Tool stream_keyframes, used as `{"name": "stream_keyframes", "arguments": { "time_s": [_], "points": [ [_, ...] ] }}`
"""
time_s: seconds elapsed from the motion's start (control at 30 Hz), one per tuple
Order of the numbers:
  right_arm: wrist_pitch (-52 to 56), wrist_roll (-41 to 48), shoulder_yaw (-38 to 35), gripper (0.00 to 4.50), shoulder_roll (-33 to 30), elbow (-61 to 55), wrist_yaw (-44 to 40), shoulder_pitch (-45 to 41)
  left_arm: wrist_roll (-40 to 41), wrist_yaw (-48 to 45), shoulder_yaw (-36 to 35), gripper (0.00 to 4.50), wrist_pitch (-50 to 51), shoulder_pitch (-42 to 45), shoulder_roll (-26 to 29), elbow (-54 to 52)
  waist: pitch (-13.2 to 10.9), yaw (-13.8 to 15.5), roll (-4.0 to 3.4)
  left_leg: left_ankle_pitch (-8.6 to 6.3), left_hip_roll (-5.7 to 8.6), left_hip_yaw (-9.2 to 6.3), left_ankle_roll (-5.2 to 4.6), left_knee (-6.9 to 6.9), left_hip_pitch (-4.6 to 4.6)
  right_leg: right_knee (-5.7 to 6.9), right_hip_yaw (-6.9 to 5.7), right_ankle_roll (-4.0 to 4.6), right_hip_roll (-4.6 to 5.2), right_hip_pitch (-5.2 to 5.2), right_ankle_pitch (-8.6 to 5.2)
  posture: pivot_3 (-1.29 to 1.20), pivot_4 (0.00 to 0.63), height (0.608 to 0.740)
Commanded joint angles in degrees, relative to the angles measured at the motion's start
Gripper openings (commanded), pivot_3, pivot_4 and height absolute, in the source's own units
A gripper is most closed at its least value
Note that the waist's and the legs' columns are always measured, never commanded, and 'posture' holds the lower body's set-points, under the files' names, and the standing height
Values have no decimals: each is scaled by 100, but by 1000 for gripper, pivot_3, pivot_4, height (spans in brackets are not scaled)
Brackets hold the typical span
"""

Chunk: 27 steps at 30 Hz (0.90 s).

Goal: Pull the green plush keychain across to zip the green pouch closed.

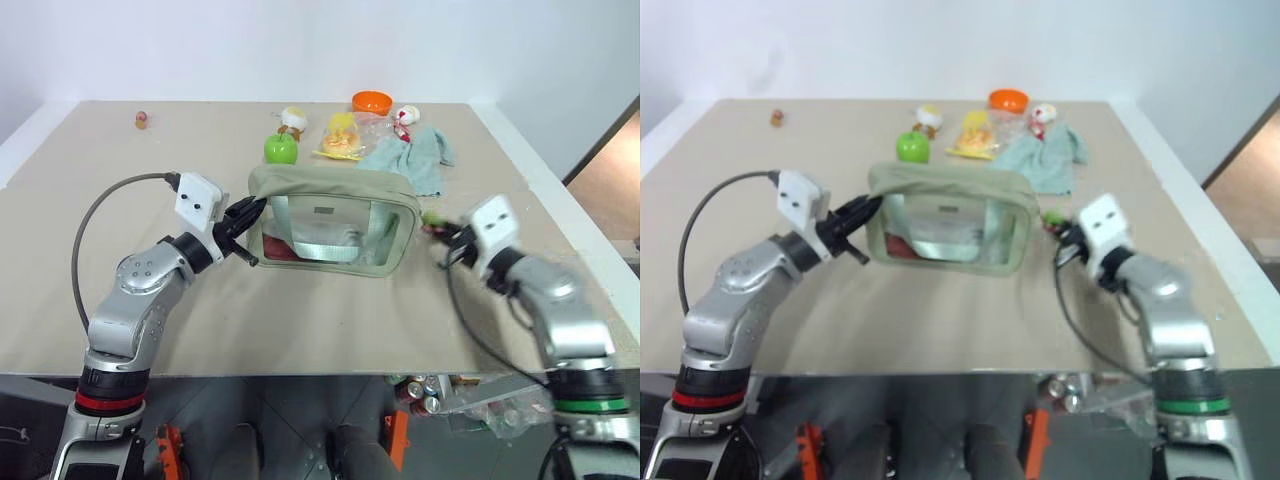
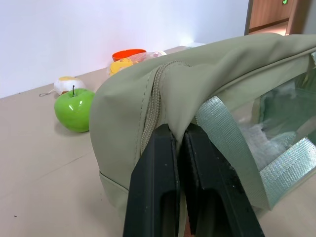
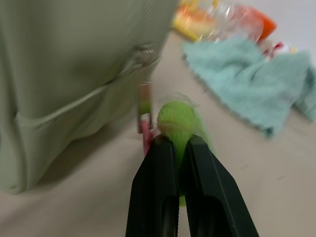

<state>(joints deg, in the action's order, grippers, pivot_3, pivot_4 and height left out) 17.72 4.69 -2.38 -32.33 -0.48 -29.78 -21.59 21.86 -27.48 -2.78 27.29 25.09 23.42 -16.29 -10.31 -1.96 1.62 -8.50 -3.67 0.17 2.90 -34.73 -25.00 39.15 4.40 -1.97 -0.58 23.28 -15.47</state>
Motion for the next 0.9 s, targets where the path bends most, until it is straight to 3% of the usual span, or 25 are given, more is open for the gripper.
{"name": "stream_keyframes", "arguments": {
  "time_s": [0.03, 0.17, 0.3, 0.33, 0.5, 0.7, 0.9],
  "points": [
    [-449, -349, 140, 51, 234, 448, 401, -35, -46, 128, -146, 0, -96, 40, -22, -60, 0, -6, 0, 4, 0, 1, -3, -2, 2, -1, 0, -3, 0, -3, 5, 0, 150, 740],
    [-835, -391, 126, 51, 479, 977, 589, -210, 110, 142, -241, 0, 73, -5, -114, -31, 1, -24, 1, 17, 1, 2, -15, -5, 6, -2, 2, -5, 0, -8, 21, 0, 150, 740],
    [-514, 456, -203, 51, 735, 684, 182, -306, 585, 164, -524, 0, 370, -110, -283, 25, 1, -49, 2, 21, 0, -1, -19, -3, 14, -2, 0, -3, -3, -14, 24, 0, 150, 740],
    [-411, 561, -228, 778, 716, 559, 76, -314, 666, 119, -555, 798, 429, -130, -276, 35, 1, -57, 2, 21, 0, -1, -20, -2, 14, -2, 1, -3, -4, -14, 24, 0, 150, 740],
    [48, 1380, -714, 2403, 445, -169, -377, -326, 916, -112, -737, 2409, 603, -136, -33, 62, 0, -65, 1, 20, 1, -2, -19, 4, 10, -2, 0, -5, -3, -12, 22, 0, 150, 740],
    [684, 2187, -1478, 4478, -432, -870, -963, -50, 1676, -408, -1421, 4472, 959, -50, 472, -35, 0, -63, 2, 20, 1, -4, -19, 6, -2, -7, -3, -5, -2, -4, 18, 0, 150, 740],
    [1257, 2746, -1974, 4478, -955, -1721, -1236, 792, 1716, -603, -1414, 4472, 972, -667, 868, -490, 1, -63, 2, 19, 1, -3, -19, 9, -1, -8, -3, -3, 1, -4, 13, 0, 150, 740]
  ]
}}
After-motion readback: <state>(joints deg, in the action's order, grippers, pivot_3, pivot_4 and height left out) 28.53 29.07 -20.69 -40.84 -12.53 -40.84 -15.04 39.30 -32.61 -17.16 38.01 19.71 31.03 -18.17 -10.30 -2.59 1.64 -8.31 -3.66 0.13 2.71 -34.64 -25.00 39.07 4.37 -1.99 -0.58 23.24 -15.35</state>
